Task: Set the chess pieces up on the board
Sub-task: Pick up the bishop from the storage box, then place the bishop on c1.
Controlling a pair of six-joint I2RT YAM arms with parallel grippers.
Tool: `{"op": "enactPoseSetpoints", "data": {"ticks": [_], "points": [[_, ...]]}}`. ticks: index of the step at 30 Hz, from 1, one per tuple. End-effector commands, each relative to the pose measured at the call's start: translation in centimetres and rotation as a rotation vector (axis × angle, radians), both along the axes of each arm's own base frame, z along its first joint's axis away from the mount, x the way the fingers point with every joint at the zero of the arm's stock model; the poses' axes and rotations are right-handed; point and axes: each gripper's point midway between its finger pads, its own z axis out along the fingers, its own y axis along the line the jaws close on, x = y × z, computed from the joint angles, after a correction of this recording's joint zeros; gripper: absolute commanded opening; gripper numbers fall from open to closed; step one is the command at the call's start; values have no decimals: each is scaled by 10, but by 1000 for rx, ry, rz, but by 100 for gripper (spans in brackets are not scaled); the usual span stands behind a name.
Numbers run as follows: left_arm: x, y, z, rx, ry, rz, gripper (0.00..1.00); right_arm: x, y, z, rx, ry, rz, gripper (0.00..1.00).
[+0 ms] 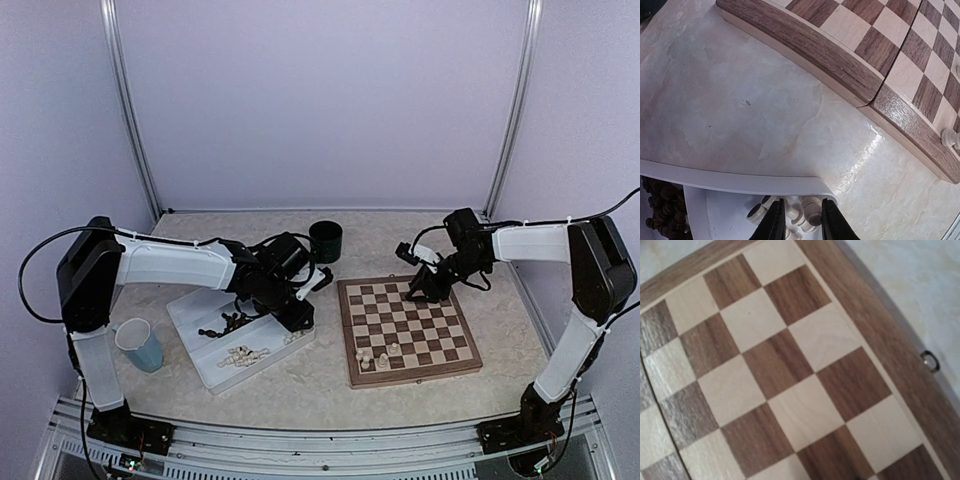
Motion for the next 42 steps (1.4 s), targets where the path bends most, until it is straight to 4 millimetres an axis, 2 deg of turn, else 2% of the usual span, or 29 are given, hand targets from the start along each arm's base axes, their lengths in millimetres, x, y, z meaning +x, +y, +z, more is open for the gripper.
{"op": "enactPoseSetpoints", "data": {"ticks": [1, 4, 9, 15, 20, 23, 27, 32, 36, 38, 40, 42], "points": [[-10, 5, -22, 51, 48, -13, 25, -1, 0, 1, -2, -12, 4, 46], [-14, 5, -26, 60, 69, -20, 23, -1, -1, 0, -4, -11, 3, 46], [-15, 7, -24, 68, 59, -20, 28, -1, -1, -2, -6, -7, 3, 46], [-9, 3, -8, 47, 18, -14, 17, -2, 0, -4, -5, 3, 3, 46], [-1, 0, 37, -16, -50, -14, 14, -1, 0, -5, -5, 5, 5, 46], [-5, -6, 64, -70, -83, -40, 14, -1, 0, -5, -8, 6, 5, 45], [-21, -29, 91, -129, -123, -138, 14, 0, 0, -5, -14, 1, 3, 45], [-56, -78, 111, -175, -157, -313, 15, 5, -4, -1, -30, -22, -17, 45], [-76, -115, 109, -172, -161, -431, 15, 10, -11, 2, -41, -41, -43, 45], [-83, -130, 101, -149, -157, -476, 15, 15, -18, 4, -53, -52, -71, 44], [-89, -142, 82, -105, -143, -509, 15, 20, -24, 8, -56, -62, -97, 44], [-93, -153, 76, -86, -149, -534, 15, 23, -30, 13, -53, -72, -119, 44]]}}
